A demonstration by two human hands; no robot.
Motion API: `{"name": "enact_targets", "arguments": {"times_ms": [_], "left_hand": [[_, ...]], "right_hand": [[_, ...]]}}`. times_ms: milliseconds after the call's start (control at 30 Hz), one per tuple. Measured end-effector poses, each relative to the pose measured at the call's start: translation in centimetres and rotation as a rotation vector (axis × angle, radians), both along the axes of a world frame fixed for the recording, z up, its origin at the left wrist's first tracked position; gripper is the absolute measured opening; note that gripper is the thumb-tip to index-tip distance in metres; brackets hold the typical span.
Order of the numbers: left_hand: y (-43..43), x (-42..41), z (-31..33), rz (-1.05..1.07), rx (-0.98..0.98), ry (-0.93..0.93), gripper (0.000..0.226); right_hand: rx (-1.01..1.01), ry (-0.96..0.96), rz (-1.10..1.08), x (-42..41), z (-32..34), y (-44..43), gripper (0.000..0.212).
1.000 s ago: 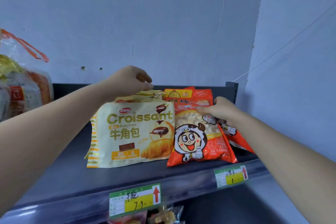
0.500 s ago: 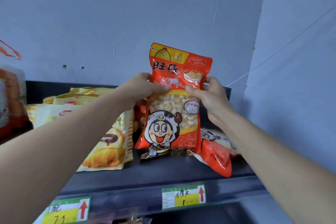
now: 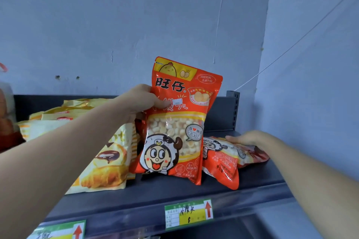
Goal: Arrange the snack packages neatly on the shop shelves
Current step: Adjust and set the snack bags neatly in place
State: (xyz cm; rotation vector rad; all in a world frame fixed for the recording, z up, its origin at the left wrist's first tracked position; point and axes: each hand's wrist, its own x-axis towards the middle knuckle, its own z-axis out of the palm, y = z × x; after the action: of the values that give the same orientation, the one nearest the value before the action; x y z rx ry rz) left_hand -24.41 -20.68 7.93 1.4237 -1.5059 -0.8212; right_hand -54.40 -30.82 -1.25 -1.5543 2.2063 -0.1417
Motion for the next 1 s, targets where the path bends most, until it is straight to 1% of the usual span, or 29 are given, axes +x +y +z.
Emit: {"name": "enact_targets", "arguments": {"times_ms": [33,67,133,167,233,267,333,367,400,433,467,567,633,700,733,800,833,867,933,1000], "left_hand": [[0.0,0.0,0.0,-0.011,-0.006,0.010,0.022],[0.1,0.0,0.0,-0.018,-0.015,0.021,0.016],[0.3,0.1,0.0,-0.035,-0.030,0.028,0.012],[0.2,0.2,0.0,-0.041,-0.033,0.029,0.013],[0.2,0.5,-0.2,-0.047,-0.023,0.027,0.012],[0.2,0.6,-0.3,-0.051,-0.014,0.026,0.014],[0.2,0.6,-0.3,-0.061,-0.002,0.023,0.020],[0.2,0.6,-0.2,-0.070,-0.001,0.019,0.023],[0.3,0.5,-0.1,-0.080,-0.002,0.019,0.025],[0.3,0.5,0.0,-0.088,-0.004,0.021,0.027],[0.4,0.4,0.1,-0.090,-0.004,0.022,0.028],[0.5,0.1,0.6,-0.113,0.003,0.032,0.030],[0.8,-0.4,1.0,-0.158,0.009,0.071,0.028],[1.1,-1.1,1.3,-0.223,0.005,0.161,0.023],[1.2,-1.5,1.3,-0.253,-0.007,0.216,0.019],[1.4,-2.1,1.1,-0.291,-0.048,0.318,0.014],[1.5,-2.1,1.0,-0.300,-0.070,0.358,0.012],[1.6,-2.1,0.9,-0.310,-0.088,0.389,0.011],[1.8,-1.7,0.7,-0.326,-0.106,0.434,0.012],[1.8,-1.4,0.6,-0.304,-0.120,0.466,0.014]], "right_hand": [[0.006,0.043,-0.037,-1.4,-1.4,-2.2,0.120],[-0.001,0.084,-0.068,-2.8,-2.6,-4.1,0.123],[-0.026,0.143,-0.107,-4.6,-4.0,-5.9,0.107],[-0.028,0.164,-0.131,-4.8,-4.1,-5.8,0.106],[-0.004,0.161,-0.134,-2.6,-2.5,-2.0,0.103],[-0.026,0.151,-0.114,-2.2,-2.0,-1.4,0.092],[-0.098,0.140,-0.074,-0.2,0.1,1.6,0.053],[-0.172,0.154,-0.064,0.3,0.7,2.1,0.036],[-0.282,0.154,-0.067,0.4,1.1,1.9,0.025],[-0.400,0.145,-0.073,0.5,1.8,1.7,0.020],[-0.506,0.141,-0.071,0.7,2.7,1.6,0.019],[-0.815,-0.019,0.034,1.5,6.7,1.3,0.029],[-0.987,-0.180,0.194,2.3,10.3,2.1,0.013],[-1.002,-0.384,0.393,3.7,13.8,4.1,0.019],[-0.981,-0.427,0.477,4.3,15.2,5.2,0.018],[-0.943,-0.391,0.614,5.4,16.9,6.8,0.014],[-0.938,-0.393,0.657,5.7,17.3,7.2,0.014],[-0.933,-0.436,0.685,6.1,17.6,7.5,0.014],[-0.928,-0.564,0.693,6.6,17.9,7.7,0.015],[-0.907,-0.633,0.684,7.2,18.1,7.5,0.011]]}}
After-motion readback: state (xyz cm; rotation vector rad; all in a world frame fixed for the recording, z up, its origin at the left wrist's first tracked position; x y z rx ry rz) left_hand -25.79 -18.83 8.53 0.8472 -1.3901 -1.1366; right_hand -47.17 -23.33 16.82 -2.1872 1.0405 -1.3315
